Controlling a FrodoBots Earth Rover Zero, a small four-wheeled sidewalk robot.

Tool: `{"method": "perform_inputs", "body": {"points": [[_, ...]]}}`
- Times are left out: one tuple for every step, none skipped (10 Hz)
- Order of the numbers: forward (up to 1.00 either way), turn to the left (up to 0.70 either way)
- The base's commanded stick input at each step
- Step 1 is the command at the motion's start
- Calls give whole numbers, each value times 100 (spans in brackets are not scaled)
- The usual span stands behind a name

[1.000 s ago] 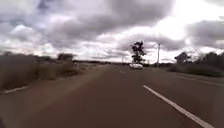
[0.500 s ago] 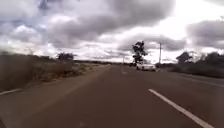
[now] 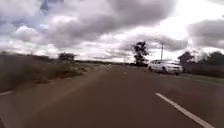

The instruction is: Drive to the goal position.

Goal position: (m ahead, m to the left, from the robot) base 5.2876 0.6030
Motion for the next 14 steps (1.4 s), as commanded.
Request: {"method": "perform_inputs", "body": {"points": [[70,3],[70,3],[70,3],[70,3],[70,3],[70,3],[70,3],[70,3],[70,3],[70,3],[70,3],[70,3],[70,3],[70,3]]}}
